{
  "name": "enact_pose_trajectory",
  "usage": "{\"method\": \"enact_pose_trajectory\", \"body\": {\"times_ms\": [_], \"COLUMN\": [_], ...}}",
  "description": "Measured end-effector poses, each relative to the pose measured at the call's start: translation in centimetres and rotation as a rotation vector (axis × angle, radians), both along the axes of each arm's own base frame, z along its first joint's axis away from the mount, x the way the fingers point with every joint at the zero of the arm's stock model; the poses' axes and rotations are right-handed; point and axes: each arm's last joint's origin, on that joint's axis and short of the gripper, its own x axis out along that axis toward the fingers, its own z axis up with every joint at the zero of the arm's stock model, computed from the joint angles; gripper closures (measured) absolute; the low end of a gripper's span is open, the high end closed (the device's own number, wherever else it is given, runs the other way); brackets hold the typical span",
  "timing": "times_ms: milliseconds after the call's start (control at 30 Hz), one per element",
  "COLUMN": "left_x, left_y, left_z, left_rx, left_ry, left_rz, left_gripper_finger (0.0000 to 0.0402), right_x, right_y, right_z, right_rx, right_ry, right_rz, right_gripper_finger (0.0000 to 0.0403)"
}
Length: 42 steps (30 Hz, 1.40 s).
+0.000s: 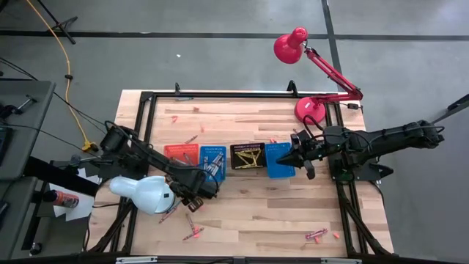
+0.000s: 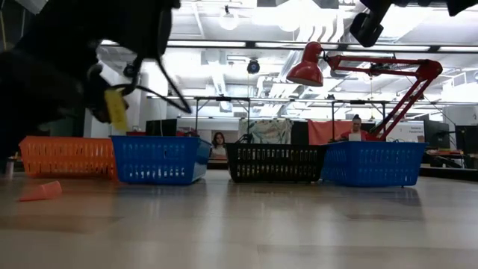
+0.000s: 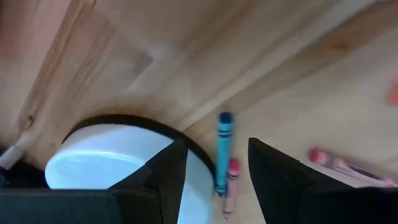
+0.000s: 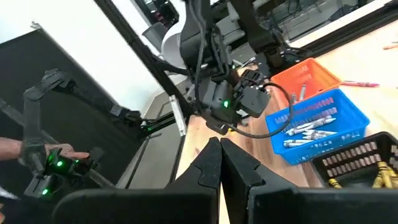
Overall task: Sort crayons
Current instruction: Put the blue crayon into the orange bin
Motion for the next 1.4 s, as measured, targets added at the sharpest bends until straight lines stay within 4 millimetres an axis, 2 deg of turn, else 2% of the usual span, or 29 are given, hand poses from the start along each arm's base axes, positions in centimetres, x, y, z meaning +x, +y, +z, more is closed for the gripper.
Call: {"method": "enact_pose_trajectory", "body": {"times_ms": [167,567,767,967,1100,1267,1333,1400], "left_x": [-0.1,-0.2,-1.2,-1.3,-1.3,-1.5,-1.4,-1.4], "left_y": [0.0,-0.8,-0.6,-0.1,0.1,0.3,0.5,0.5], "left_z": [-1.0,-1.2,-2.9,-3.2,-3.2,-3.3,-3.3,-3.3], "left_rx": [-0.033,-0.026,-0.082,-0.091,-0.103,-0.112,-0.119,-0.128], "left_ry": [-0.032,-0.063,-0.055,-0.058,-0.054,-0.053,-0.057,-0.069], "left_rz": [0.0,0.001,0.063,0.039,0.0,-0.074,-0.094,-0.141], "left_gripper_finger": [0.0243,0.0243,0.0243,0.0245,0.0279,0.0377,0.039,0.0386], "right_x": [0.0,0.0,0.0,0.0,0.0,0.0,0.0,0.0], "right_y": [-0.1,-0.1,-0.2,-0.2,-0.2,-0.2,-0.2,-0.2], "right_z": [0.0,-0.1,-0.1,-0.1,-0.1,-0.1,-0.1,-0.1], "right_rx": [-0.005,-0.008,-0.017,-0.017,-0.017,-0.017,-0.017,-0.018], "right_ry": [0.004,0.007,0.005,0.005,0.005,0.005,0.006,0.006], "right_rz": [-0.037,-0.049,-0.063,-0.063,-0.063,-0.063,-0.063,-0.063], "right_gripper_finger": [0.0402,0.0402,0.0402,0.0402,0.0402,0.0402,0.0402,0.0402]}}
